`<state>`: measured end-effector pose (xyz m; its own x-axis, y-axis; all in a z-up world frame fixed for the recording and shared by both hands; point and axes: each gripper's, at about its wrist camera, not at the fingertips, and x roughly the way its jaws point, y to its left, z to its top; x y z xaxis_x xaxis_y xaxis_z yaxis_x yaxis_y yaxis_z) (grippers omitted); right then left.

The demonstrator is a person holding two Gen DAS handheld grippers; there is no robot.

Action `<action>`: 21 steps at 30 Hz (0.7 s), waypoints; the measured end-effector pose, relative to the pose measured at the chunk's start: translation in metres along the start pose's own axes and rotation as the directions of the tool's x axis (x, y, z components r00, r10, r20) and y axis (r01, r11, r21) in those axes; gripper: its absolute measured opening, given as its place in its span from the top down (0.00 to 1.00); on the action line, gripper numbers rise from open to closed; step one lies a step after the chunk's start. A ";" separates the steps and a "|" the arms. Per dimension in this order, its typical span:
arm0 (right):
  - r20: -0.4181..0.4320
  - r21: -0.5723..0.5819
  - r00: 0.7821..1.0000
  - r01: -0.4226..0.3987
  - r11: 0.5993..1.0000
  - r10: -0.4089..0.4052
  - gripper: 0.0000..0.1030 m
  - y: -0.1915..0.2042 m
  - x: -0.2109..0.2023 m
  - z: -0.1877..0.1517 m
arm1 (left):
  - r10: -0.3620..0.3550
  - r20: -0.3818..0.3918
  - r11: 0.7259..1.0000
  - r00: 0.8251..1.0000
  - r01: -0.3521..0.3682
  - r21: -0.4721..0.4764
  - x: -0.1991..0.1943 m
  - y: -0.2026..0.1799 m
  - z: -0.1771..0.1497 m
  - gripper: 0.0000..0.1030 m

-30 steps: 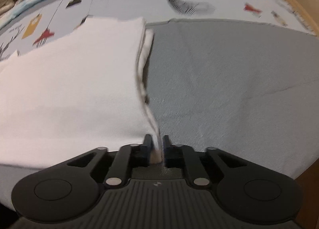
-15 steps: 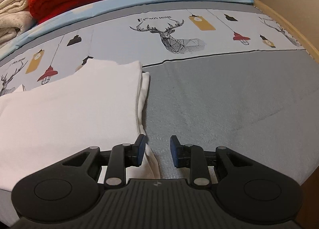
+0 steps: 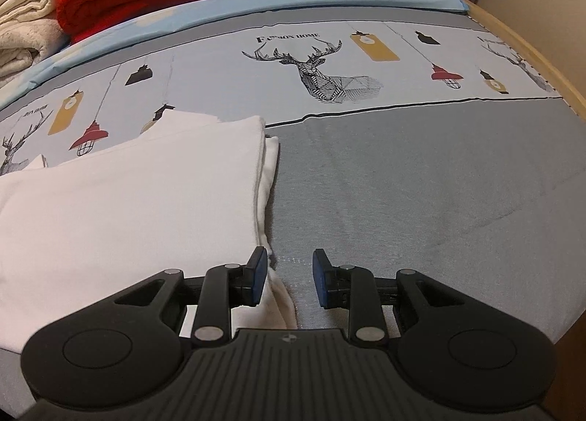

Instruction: Fold small clothes

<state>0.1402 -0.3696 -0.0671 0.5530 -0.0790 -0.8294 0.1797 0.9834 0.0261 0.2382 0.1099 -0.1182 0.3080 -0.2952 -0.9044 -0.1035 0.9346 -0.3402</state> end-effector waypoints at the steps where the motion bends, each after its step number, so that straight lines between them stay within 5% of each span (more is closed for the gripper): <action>1: 0.000 -0.003 1.000 0.000 1.000 0.000 0.73 0.002 0.000 0.000 | -0.008 -0.004 1.000 1.000 0.007 -0.027 0.000 0.003 0.000 0.73; 11: 0.008 -0.009 1.000 0.006 1.000 -0.006 0.73 0.002 -0.003 -0.002 | 0.026 -0.006 0.999 1.000 -0.026 -0.033 0.006 -0.003 0.000 0.71; 15: 0.010 -0.001 1.000 0.013 1.000 -0.013 0.73 0.002 -0.003 -0.001 | 0.012 0.003 1.000 1.000 -0.012 -0.013 0.003 -0.003 -0.001 0.82; 21: 0.026 -0.008 1.000 0.005 1.000 -0.005 0.73 0.011 -0.003 0.001 | 0.001 0.040 1.000 0.999 -0.002 0.024 -0.014 0.001 -0.005 0.85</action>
<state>0.1417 -0.3590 -0.0641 0.5734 -0.0882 -0.8145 0.1763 0.9842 0.0175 0.2292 0.1140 -0.1071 0.3452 -0.2857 -0.8940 -0.0819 0.9397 -0.3319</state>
